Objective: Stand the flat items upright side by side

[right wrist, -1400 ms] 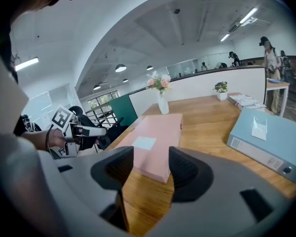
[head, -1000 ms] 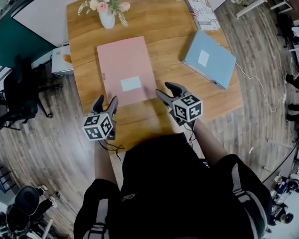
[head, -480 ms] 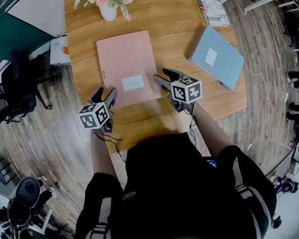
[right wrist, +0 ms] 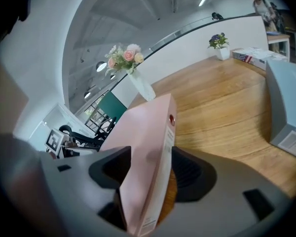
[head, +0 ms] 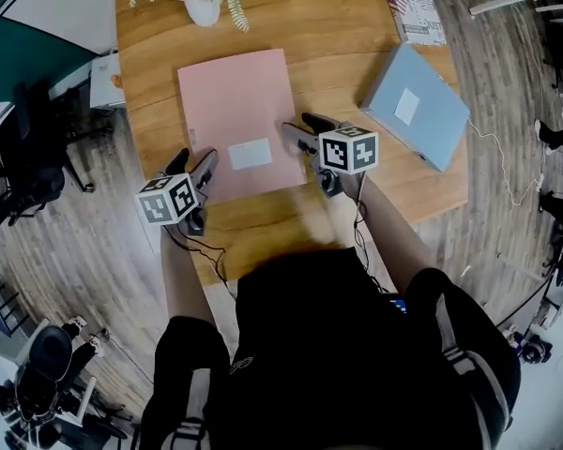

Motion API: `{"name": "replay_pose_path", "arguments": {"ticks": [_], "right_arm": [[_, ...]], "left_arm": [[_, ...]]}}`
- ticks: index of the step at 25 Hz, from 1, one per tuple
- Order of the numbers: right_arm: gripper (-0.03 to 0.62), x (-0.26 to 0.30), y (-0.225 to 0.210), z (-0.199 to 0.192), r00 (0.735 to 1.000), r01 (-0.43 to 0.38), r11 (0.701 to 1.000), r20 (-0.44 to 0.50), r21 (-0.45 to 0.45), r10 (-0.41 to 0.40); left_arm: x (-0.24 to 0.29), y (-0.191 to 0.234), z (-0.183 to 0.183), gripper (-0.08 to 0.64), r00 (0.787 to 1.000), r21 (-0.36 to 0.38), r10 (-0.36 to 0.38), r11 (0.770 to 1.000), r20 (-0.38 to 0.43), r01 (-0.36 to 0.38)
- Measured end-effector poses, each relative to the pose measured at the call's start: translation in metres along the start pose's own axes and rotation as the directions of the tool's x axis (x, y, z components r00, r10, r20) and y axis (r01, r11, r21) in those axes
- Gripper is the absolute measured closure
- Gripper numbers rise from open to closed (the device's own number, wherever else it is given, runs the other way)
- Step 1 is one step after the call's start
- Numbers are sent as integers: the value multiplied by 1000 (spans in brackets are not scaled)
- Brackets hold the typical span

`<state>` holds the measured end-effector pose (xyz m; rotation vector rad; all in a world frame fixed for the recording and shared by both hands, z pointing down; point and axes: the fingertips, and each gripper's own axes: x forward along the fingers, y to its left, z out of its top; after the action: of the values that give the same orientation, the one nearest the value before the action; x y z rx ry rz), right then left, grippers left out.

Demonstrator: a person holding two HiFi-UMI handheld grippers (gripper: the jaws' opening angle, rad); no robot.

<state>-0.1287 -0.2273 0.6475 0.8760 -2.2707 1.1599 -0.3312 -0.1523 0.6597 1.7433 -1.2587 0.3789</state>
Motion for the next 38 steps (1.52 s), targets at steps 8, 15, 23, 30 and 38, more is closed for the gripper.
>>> {"name": "replay_pose_path", "arguments": {"ticks": [8, 15, 23, 30, 38], "right_arm": [[314, 23, -7, 15, 1000, 5, 1000, -15, 19, -5], [314, 35, -9, 17, 999, -7, 999, -36, 43, 8], [336, 38, -6, 17, 997, -29, 999, -69, 29, 31], [345, 37, -2, 19, 998, -27, 999, -60, -31, 25], [347, 30, 5, 27, 1000, -20, 993, -11, -114, 18]], "left_arm": [[12, 6, 3, 209, 999, -16, -27, 1000, -38, 27], [22, 3, 5, 210, 994, -22, -93, 996, -57, 91], [25, 0, 3, 208, 994, -8, -94, 996, -55, 94], [24, 0, 4, 218, 996, 20, -89, 996, -30, 90], [16, -6, 10, 222, 997, 67, -72, 995, 20, 71]]}}
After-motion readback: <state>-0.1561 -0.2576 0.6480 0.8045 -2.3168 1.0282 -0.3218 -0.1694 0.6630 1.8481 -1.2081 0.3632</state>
